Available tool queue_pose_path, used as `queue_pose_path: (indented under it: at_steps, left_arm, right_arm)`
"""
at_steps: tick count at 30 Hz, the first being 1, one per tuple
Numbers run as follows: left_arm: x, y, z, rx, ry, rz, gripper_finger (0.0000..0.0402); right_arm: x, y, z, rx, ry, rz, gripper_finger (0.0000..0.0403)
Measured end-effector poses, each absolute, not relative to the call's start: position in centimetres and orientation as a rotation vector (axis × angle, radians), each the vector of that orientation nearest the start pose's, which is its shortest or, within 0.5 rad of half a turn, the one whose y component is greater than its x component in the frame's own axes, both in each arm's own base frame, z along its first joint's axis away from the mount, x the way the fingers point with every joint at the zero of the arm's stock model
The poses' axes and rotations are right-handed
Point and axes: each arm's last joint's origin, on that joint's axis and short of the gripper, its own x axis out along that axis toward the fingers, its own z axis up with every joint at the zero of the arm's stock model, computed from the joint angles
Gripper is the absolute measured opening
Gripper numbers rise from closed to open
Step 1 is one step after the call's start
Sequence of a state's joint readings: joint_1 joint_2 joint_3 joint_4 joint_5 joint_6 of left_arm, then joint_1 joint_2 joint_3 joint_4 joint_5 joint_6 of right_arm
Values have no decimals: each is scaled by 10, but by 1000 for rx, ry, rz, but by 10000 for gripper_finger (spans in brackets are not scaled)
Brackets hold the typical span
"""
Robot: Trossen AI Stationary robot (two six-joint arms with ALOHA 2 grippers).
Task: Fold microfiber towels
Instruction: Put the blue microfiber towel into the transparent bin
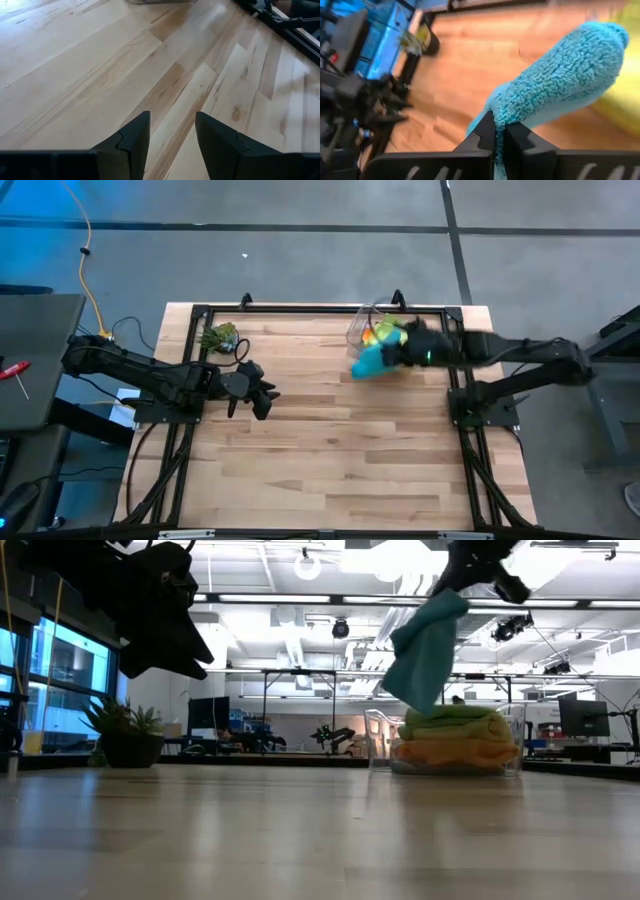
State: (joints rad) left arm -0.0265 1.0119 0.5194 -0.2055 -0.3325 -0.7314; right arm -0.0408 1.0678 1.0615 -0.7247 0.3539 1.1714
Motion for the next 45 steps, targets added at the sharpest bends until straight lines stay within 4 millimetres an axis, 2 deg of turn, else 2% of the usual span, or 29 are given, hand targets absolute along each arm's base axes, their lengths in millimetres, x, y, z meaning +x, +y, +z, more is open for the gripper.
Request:
queue_pose_path:
  at_steps: [8,14,18,23,26,32,35,40,45]
  left_arm:
    - [197,4,203,-571,545,527,147]
    - [197,4,203,-572,547,523,147]
    - [197,4,203,-573,547,522,147]
    - [197,4,203,-574,548,521,147]
    - [197,4,203,-574,548,520,147]
    - [197,4,203,-576,548,521,147]
    - [197,4,203,-582,546,523,147]
    - [197,4,203,-591,544,526,147]
    - [197,4,203,-591,544,525,147]
  right_arm:
    - [189,-91,363,934,299,-827,0]
    - [178,-123,373,939,173,-806,0]
    - [175,-123,370,941,220,-818,0]
    - [165,-116,347,934,470,-1000,0]
    - [164,-114,327,964,546,-1019,0]
    - [168,-112,271,1121,610,-953,0]
    - [167,-111,257,1163,620,-962,0]
    - [164,-110,251,1171,646,-1013,0]
    - [173,-116,269,1172,495,-964,0]
